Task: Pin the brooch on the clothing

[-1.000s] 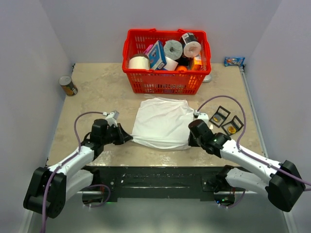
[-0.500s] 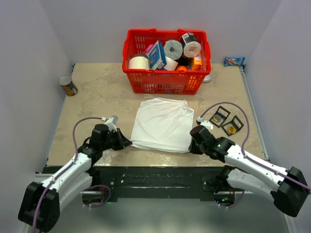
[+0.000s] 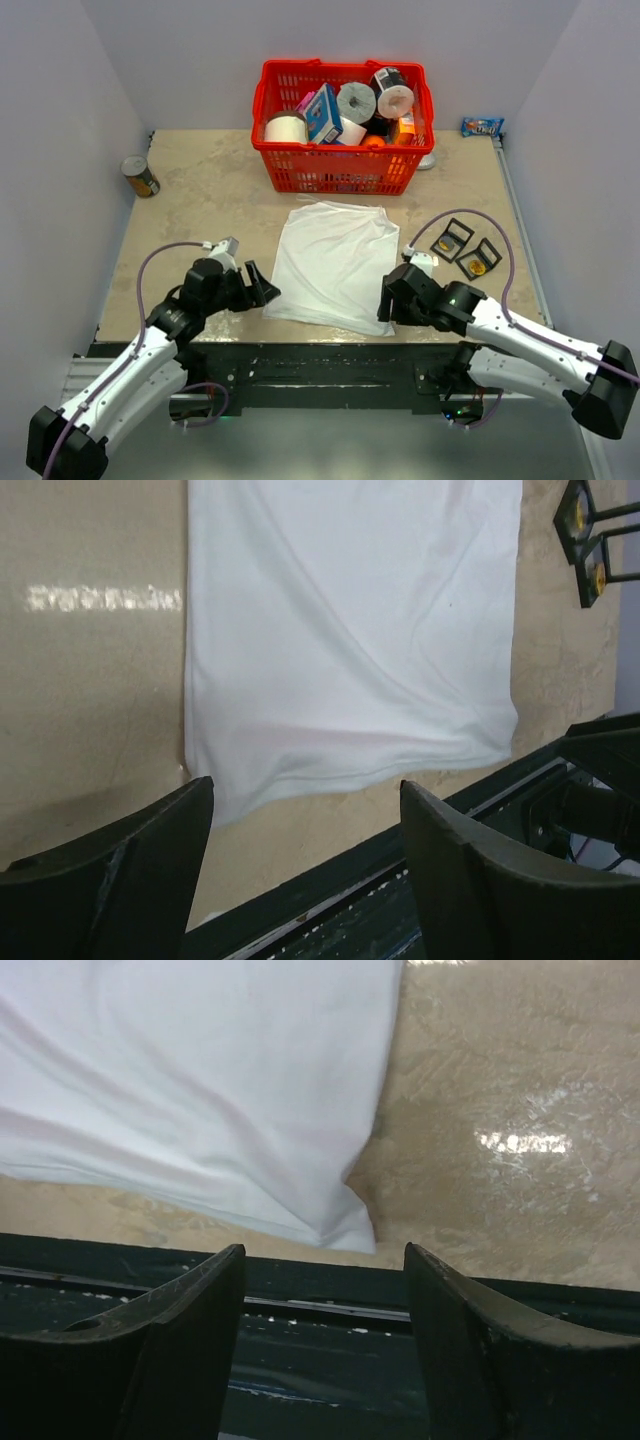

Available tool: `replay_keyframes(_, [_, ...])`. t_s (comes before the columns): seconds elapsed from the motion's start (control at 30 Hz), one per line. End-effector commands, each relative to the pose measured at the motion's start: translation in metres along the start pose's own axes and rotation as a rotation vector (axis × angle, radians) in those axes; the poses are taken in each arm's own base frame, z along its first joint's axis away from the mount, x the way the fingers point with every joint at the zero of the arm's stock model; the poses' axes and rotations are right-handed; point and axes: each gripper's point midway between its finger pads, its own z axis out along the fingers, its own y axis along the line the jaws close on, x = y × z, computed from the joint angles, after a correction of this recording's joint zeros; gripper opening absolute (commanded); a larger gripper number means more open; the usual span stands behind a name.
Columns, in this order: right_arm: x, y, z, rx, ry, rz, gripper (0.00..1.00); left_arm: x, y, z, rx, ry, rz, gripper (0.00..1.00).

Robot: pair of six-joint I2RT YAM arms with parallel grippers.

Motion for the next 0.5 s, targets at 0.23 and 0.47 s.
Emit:
replay_keyframes(0.23, [-0.084,0.089,0.003,-0.140,-0.217,-0.072,0.64,-0.044,-0.060,0.026,0.150,-0.118,0.197,0.68])
replay_keyframes(0.47, [-0.138,0.126,0.041,-0.175,-0.254,-0.133,0.70,0.005,-0.134,0.064,0.332,-0.041,0.347,0.62])
